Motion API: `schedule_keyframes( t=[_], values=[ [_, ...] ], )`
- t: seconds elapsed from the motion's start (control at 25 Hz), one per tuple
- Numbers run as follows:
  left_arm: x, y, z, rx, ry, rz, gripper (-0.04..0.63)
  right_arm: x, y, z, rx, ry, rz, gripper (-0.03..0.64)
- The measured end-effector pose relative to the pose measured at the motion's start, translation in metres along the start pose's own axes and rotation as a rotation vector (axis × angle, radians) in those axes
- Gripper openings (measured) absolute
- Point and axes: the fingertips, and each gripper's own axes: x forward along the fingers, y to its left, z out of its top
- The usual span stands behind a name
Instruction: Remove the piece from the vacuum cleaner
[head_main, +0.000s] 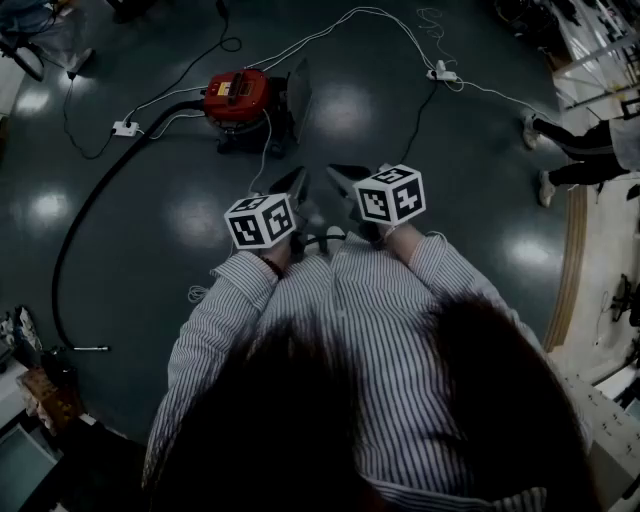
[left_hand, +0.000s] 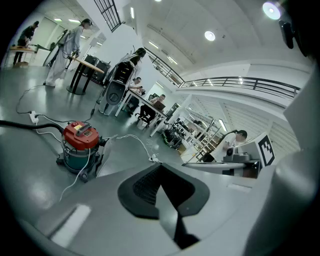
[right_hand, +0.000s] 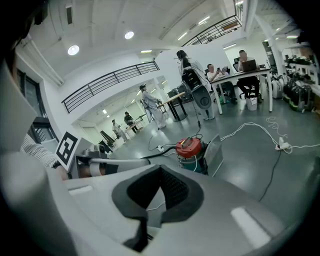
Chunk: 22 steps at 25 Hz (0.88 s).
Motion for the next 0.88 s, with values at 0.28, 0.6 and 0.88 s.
schedule_keyframes(
  t=[0.28,0.6,0.88],
  values=[
    [-0.002,-0.005,-0.011,-0.013,0.017,0.002,0.006,-0.004,0.0,-0.006,-0.003,0.016,-0.02,0.002],
    [0.003,-0.011,-0.008,-0.035,-0.009,-0.005,0.007,-0.008,0.0,-0.005,-0.059,0.035,-0.01,0.002],
    [0.016,-0.01,-0.001,-0.083,-0.036,0.012,0.006,-0.009,-0.011,0.001,-0.01,0.03,0.045,0.002]
  ],
)
